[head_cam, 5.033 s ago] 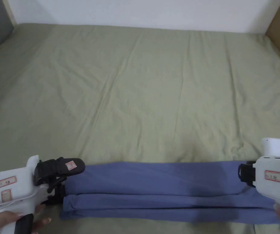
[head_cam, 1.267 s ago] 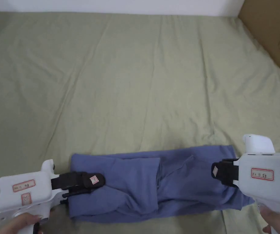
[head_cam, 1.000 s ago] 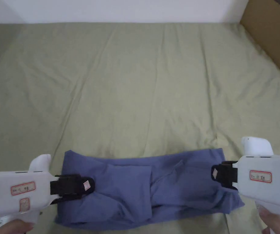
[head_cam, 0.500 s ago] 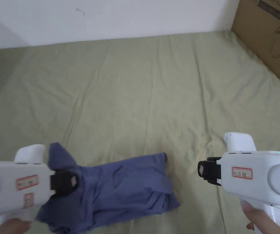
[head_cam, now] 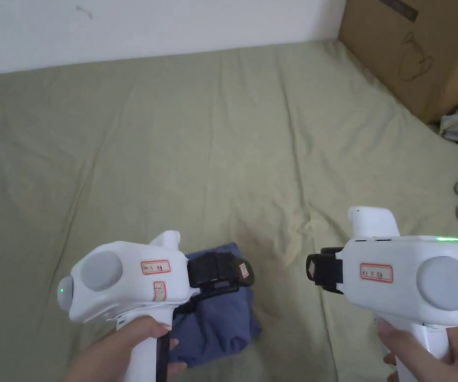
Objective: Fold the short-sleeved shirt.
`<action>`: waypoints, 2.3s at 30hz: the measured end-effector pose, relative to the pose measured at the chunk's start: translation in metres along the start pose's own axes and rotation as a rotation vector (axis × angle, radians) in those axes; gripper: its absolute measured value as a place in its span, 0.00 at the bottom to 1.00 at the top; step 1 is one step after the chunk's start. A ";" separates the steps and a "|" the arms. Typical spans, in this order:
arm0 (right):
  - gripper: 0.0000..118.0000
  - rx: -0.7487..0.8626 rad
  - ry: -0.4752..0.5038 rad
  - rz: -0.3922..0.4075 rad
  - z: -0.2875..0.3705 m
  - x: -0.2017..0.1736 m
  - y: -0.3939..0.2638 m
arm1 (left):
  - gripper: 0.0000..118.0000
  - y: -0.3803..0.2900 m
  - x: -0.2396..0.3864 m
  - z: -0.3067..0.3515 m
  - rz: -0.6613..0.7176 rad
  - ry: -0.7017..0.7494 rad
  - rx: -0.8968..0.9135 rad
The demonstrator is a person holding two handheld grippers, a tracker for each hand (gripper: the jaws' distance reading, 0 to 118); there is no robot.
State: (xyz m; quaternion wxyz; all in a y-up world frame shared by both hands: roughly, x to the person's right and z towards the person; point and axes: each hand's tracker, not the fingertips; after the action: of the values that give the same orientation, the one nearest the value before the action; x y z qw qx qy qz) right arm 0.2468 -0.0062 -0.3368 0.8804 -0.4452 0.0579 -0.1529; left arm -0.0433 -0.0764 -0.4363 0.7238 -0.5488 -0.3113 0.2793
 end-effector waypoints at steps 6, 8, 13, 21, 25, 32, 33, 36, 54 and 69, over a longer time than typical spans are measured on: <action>0.01 0.012 0.003 0.001 0.001 0.002 0.002 | 0.88 0.002 0.010 0.042 -0.136 0.158 0.084; 0.01 0.021 0.005 -0.003 0.002 0.003 0.002 | 0.46 0.000 0.022 0.056 -0.236 0.212 0.110; 0.01 0.023 0.000 -0.013 0.002 0.008 0.001 | 0.04 -0.008 0.041 0.056 -0.342 0.224 0.051; 0.01 0.025 -0.013 -0.029 0.001 0.021 0.004 | 0.03 -0.016 0.034 -0.023 -0.402 0.315 -0.111; 0.01 0.026 -0.023 -0.032 0.000 0.026 0.005 | 0.02 -0.008 0.013 -0.061 -0.325 0.282 -0.161; 0.01 0.026 -0.022 -0.047 0.003 0.026 0.004 | 0.02 -0.004 0.020 -0.062 -0.271 0.228 -0.157; 0.01 0.026 -0.022 -0.049 0.005 0.026 0.004 | 0.02 -0.006 0.023 -0.053 -0.268 0.217 -0.134; 0.01 0.038 -0.019 -0.045 0.017 0.025 0.009 | 0.03 -0.006 0.035 -0.012 -0.251 0.135 -0.007; 0.01 0.021 -0.249 0.186 -0.015 -0.042 0.016 | 0.03 -0.057 0.003 0.176 -0.297 0.825 0.557; 0.01 -0.208 0.159 0.055 -0.057 -0.069 0.009 | 0.03 -0.078 -0.016 0.172 -0.210 0.792 0.549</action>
State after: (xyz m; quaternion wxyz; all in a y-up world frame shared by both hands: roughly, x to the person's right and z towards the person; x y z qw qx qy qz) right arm 0.1696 -0.0224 -0.3807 0.8260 -0.5186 0.1555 -0.1568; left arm -0.1791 -0.0008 -0.3281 0.9286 -0.3676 0.0191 0.0463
